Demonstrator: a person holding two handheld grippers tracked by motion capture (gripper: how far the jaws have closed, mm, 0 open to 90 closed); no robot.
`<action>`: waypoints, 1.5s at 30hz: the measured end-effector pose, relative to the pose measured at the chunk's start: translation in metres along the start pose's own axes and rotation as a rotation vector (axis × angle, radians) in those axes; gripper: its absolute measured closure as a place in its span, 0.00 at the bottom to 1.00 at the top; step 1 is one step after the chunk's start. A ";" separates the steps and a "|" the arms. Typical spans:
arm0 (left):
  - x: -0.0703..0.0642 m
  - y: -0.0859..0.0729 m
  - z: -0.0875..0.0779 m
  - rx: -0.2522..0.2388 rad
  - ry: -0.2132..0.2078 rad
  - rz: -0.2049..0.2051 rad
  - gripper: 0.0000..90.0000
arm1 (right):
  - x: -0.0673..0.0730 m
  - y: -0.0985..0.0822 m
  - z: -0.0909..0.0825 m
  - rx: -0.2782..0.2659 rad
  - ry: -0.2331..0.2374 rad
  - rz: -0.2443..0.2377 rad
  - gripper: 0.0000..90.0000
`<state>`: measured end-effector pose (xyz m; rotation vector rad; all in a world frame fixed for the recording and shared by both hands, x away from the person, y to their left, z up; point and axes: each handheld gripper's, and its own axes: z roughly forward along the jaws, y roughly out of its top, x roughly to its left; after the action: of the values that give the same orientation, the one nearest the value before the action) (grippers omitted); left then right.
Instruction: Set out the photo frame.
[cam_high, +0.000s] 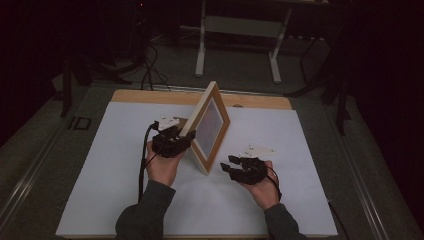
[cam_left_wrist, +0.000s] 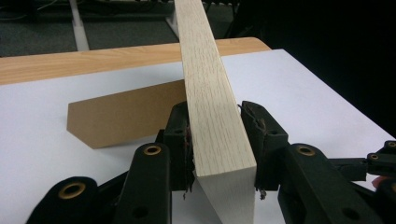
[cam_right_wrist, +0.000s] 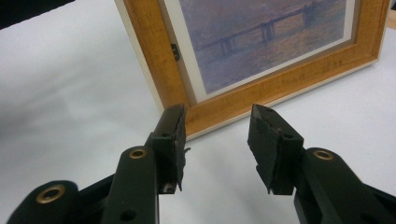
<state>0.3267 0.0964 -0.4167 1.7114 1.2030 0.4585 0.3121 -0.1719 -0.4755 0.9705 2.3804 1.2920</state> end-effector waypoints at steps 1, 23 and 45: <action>0.000 0.000 0.000 0.000 0.000 0.000 0.74 | 0.000 0.000 0.000 0.000 0.000 0.000 0.62; 0.022 0.002 -0.006 0.018 -0.085 -0.023 0.77 | -0.003 0.002 -0.002 -0.013 -0.012 0.027 0.61; 0.040 0.004 -0.010 0.056 -0.183 -0.017 0.78 | -0.009 0.004 -0.006 -0.028 -0.032 0.042 0.59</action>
<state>0.3390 0.1356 -0.4168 1.7489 1.1058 0.2538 0.3173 -0.1800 -0.4700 1.0301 2.3241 1.3105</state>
